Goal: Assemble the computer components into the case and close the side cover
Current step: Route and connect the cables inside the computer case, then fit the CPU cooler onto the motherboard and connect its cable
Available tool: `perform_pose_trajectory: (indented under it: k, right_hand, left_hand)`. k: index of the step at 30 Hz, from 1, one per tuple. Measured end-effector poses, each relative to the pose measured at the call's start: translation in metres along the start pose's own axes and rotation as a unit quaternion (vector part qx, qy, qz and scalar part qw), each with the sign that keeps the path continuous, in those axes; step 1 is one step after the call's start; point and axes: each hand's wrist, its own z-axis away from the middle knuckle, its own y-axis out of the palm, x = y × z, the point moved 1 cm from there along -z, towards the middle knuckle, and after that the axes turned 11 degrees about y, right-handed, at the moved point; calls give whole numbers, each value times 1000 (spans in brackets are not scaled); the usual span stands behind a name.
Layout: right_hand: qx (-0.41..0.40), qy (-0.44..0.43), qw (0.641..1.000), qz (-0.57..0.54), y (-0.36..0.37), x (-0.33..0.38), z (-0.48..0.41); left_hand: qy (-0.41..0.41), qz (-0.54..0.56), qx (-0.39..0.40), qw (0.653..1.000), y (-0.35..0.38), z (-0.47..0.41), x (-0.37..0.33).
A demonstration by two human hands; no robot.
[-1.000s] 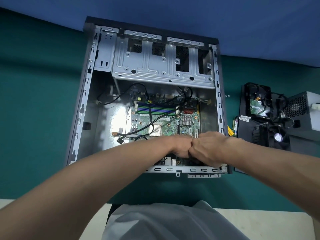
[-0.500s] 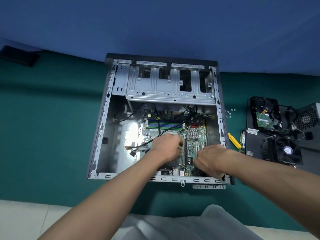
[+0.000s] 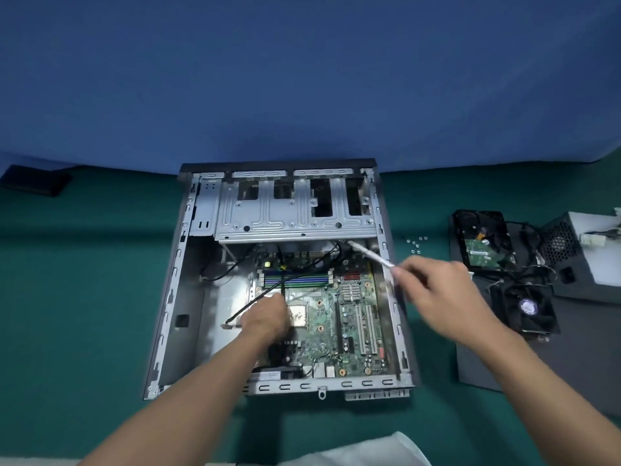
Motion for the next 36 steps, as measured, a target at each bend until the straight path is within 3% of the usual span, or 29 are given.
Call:
perform_pose_trajectory:
  k: [3,8,12,14,17,19,21,24,27,30,33,36]
  right_hand:
    - [-83,122,984,-100,14,-46,11]
    - [-65,220,968,-107,66,-93,28]
    - [-37,247,967,-57,95,-110,40]
    - [-23,264,964,1,103,-117,43]
    - [-15,284,957,54,106,-125,43]
    - [-4,270,958,92,106,-128,42]
    - [22,254,960,116,107,-129,40]
    - [69,257,957,117,104,-128,37]
    - [79,256,958,105,95,-126,36]
    - [-36,215,971,96,70,-131,37]
    - [-215,159,956,123,36,-146,34]
    - [-277,230,920,154,10,-170,28]
  left_hand:
    - [15,-68,-81,994,-14,5,-6]
    - [-44,-33,-293,954,-56,10,1]
    - [-130,-32,-267,954,-65,21,19]
    - [-131,-53,-242,960,-60,30,11]
    - [19,-108,-291,950,-47,45,-33]
    - [180,-121,-355,909,-41,55,-70]
    - [286,-122,-389,867,-37,57,-106]
    - [319,-99,-381,862,-32,51,-158]
    - [287,-69,-310,904,-24,36,-191]
    - [246,-86,-251,932,-9,21,-203]
    - [231,-185,-243,924,6,19,-202]
    - [226,-202,-247,920,8,19,-202]
